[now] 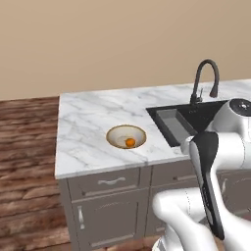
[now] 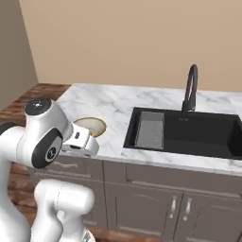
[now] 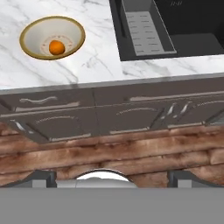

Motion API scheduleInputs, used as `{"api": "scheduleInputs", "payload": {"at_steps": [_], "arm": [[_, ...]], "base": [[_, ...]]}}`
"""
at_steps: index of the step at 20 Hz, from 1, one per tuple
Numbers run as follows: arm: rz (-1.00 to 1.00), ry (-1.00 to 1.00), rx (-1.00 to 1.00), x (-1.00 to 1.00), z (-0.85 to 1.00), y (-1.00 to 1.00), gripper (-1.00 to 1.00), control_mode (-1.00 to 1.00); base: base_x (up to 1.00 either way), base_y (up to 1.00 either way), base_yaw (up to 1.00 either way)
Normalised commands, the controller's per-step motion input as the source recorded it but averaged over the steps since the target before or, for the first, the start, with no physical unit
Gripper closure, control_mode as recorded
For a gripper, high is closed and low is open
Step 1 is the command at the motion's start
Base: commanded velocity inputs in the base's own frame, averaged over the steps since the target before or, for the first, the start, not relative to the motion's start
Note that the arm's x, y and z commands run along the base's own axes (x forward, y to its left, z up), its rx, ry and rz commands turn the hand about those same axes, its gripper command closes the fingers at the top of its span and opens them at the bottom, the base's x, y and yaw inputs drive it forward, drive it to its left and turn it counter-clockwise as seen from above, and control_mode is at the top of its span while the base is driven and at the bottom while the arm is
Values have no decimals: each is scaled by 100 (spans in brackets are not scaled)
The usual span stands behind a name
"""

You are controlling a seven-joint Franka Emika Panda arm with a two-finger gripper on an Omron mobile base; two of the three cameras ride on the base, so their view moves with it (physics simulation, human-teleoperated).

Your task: Pick the bell peppers from the cabinet and place them in one bowl. Pick the tangerine from the sink and place it in the other bowl.

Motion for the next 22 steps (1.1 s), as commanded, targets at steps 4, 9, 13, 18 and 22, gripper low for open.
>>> {"api": "scheduleInputs", "payload": {"at_steps": [4, 9, 13, 18, 22], "arm": [[0, 0, 0, 0, 0, 0, -100, 100], [0, 0, 0, 0, 0, 0, -100, 100], [0, 0, 0, 0, 0, 0, -100, 100], [0, 0, 0, 0, 0, 0, -100, 100], [0, 0, 0, 0, 0, 0, -100, 100]], "base": [[7, -90, -55], [23, -84, -67], [25, -82, -66], [25, -84, -66], [37, -85, -61]]}}
